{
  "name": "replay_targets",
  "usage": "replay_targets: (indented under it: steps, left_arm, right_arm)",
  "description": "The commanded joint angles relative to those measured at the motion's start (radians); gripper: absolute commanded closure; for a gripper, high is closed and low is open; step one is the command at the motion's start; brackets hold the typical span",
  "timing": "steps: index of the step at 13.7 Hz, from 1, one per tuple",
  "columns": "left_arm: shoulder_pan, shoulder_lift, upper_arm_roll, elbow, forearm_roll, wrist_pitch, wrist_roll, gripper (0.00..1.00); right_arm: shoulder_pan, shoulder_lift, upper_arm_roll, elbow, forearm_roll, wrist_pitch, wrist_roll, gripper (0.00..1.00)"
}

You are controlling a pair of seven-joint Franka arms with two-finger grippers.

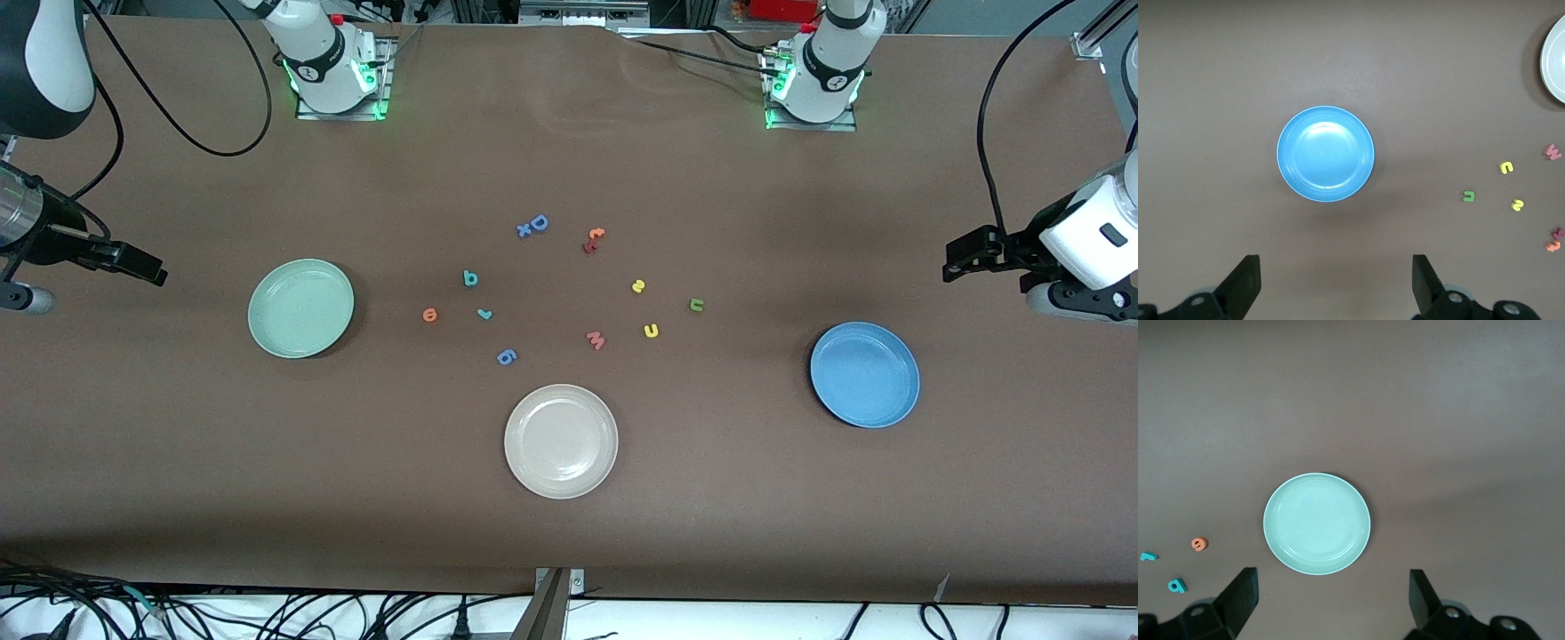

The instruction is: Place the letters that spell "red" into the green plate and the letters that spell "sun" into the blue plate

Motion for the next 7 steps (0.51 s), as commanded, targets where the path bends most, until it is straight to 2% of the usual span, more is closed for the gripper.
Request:
replay_targets:
  steps: [1, 4, 6, 7]
  left_arm:
    - [0.007, -0.022, -0.005, -0.015, 0.014, -0.01, 0.018, 0.0]
    - [0.007, -0.022, -0.005, -0.015, 0.014, -0.014, 0.018, 0.0]
    - [0.007, -0.022, -0.005, -0.015, 0.014, -0.016, 0.018, 0.0]
    - [0.007, -0.022, -0.005, -0.015, 0.012, -0.016, 0.018, 0.0]
  right_arm:
    - [-0.003, -0.005, 0.004, 0.003, 0.001, -0.012, 0.017, 0.0]
    - [0.004, -0.002, 0.012, -0.001, 0.023, -0.024, 0.044, 0.0]
    - [0.031, 0.021, 0.032, -0.001, 0.082, -0.024, 0.145, 0.0]
    - [0.049, 0.03, 0.048, -0.001, 0.083, -0.023, 0.18, 0.0]
